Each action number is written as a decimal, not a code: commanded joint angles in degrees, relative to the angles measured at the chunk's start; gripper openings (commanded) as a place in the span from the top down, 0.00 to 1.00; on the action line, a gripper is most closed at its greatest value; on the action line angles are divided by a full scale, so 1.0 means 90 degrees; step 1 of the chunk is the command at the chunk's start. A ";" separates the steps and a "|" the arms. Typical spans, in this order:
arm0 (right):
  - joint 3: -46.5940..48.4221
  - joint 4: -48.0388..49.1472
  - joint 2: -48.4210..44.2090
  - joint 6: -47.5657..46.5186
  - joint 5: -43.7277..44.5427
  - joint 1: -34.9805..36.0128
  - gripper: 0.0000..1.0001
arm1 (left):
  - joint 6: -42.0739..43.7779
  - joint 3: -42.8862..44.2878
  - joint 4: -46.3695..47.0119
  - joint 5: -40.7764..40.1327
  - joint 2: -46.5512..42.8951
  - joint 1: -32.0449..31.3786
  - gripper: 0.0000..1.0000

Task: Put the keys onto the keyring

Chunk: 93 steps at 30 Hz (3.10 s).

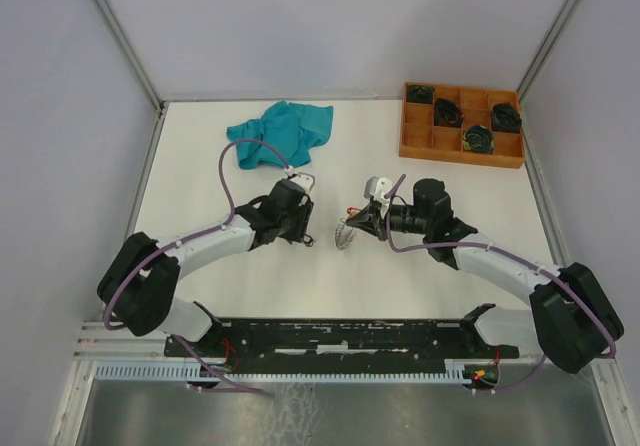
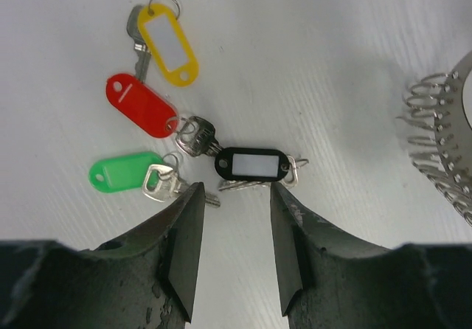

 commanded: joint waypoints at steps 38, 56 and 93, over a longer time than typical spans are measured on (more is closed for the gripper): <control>-0.0058 0.0716 0.0039 0.0014 0.0213 -0.0057 0.99 | 0.2221 0.2342 -0.2361 -0.0854 0.2346 0.0223 0.74; -0.0003 0.0793 0.0220 0.0165 -0.0022 -0.0074 0.99 | 0.2314 0.2332 -0.2245 -0.1086 0.2280 0.0214 0.97; 0.1166 -0.0439 0.0933 -0.0564 -0.2625 -0.0185 0.99 | 0.5043 0.0087 -0.0223 0.3541 -0.2559 0.0221 0.97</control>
